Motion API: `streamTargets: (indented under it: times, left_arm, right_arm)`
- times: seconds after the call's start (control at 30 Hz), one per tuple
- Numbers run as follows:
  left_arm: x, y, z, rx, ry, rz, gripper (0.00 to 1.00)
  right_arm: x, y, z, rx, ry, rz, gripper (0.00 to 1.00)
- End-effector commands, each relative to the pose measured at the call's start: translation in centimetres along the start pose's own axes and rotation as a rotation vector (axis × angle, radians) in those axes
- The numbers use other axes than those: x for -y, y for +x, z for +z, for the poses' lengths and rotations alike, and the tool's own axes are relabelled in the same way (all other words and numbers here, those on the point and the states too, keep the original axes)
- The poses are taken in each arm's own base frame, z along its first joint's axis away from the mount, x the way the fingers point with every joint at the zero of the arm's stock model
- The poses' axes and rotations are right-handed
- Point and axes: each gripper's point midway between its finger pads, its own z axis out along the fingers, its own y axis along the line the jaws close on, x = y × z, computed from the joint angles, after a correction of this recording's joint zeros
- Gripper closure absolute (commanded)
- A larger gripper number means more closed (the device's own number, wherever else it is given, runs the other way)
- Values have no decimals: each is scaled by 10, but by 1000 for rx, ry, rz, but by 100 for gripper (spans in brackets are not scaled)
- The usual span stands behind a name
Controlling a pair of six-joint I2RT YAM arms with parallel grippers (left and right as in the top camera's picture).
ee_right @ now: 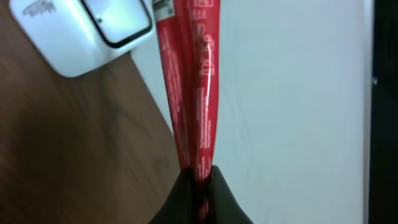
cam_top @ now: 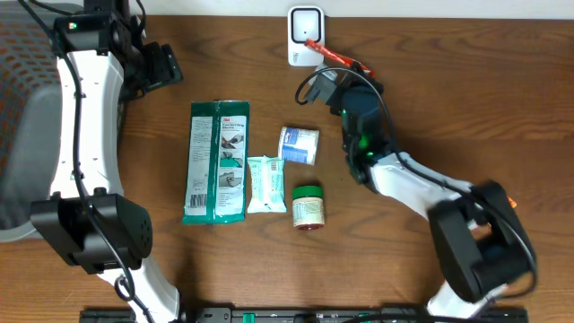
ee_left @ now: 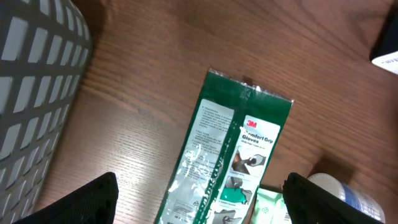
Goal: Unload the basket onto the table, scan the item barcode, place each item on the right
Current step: 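Carry the red stick up to the scanner with the right gripper, then hold the red stick's barcode against the scanner window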
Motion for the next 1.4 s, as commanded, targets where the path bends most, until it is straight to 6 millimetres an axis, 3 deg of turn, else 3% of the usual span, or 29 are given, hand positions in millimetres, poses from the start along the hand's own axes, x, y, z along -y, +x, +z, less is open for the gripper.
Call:
streamTargets:
  times: [0.0, 0.17, 0.47, 0.87, 1.1, 1.37]
  left_arm:
    - [-2, 1, -13, 22, 0, -18, 15]
    - [-2, 1, -13, 21, 0, -18, 16]
    - [-2, 1, -13, 22, 0, -18, 16]
    - [-2, 1, -13, 21, 0, -18, 15]
    - [-2, 1, -13, 22, 0, -18, 16]
    - [-2, 1, -13, 22, 0, -18, 16]
  right_arm:
    - [-6, -6, 13, 30, 25, -98, 99]
    - [-19, -13, 37, 50, 20, -149, 99]
    - [-23, -26, 79, 48, 54, -185, 99]
    - [-27, 10, 131, -35, 98, -218, 99]
    - [-33, 22, 144, -51, 97, -259, 99]
    - [-44, 11, 149, 11, 75, -474, 99]
